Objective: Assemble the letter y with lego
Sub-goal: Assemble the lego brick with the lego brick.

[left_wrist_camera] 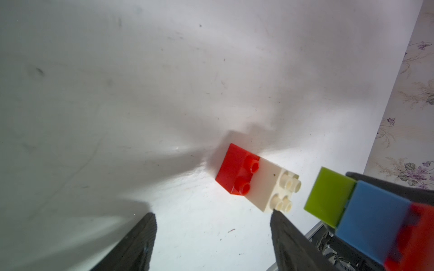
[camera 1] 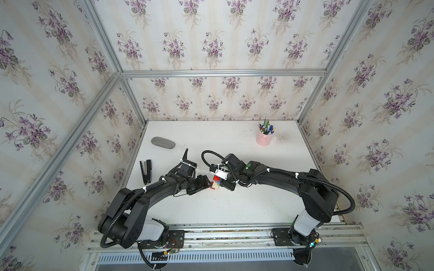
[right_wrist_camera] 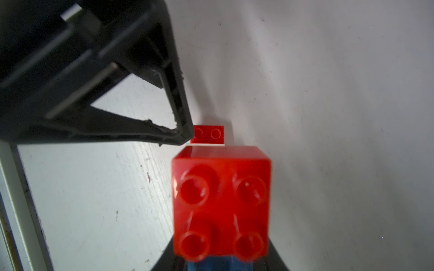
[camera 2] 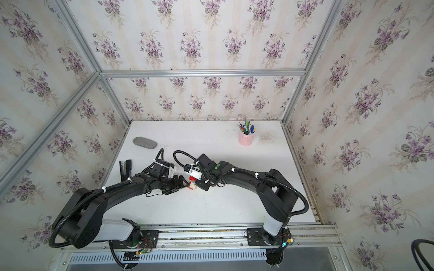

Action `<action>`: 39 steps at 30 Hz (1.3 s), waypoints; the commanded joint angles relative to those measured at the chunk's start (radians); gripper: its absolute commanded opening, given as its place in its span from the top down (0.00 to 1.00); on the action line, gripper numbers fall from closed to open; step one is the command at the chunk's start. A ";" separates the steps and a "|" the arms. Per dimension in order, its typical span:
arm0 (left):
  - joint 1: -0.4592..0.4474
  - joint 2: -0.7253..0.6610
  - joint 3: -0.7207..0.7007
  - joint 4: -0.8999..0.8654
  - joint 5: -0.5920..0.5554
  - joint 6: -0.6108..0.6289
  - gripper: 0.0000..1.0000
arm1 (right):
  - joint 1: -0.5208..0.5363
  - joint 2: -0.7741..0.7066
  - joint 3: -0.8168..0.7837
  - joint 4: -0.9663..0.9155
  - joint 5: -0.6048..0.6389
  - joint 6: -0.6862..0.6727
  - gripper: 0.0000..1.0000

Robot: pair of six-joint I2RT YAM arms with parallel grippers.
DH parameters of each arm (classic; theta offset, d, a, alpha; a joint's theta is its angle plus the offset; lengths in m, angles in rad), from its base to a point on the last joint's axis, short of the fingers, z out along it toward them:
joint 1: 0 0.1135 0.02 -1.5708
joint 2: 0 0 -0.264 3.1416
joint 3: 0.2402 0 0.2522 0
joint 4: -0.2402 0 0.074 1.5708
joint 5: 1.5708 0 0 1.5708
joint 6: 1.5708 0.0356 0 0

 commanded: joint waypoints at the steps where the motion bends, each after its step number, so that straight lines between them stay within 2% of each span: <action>1: 0.001 0.005 0.005 -0.013 0.005 0.002 0.22 | -0.001 -0.005 -0.005 0.024 0.001 0.003 0.73; 18: -0.006 0.067 -0.030 0.082 0.052 -0.045 0.20 | 0.000 -0.010 -0.017 0.026 0.009 0.011 0.73; 25: -0.007 0.063 -0.015 0.008 0.004 -0.018 0.26 | -0.001 -0.014 -0.013 0.025 0.016 0.008 0.73; 30: -0.017 0.066 0.010 -0.058 -0.039 0.017 0.27 | -0.004 -0.017 -0.016 0.027 0.017 0.010 0.73; 39: -0.019 0.096 0.017 -0.076 -0.056 0.023 0.28 | -0.004 -0.010 -0.016 0.016 -0.002 -0.010 0.73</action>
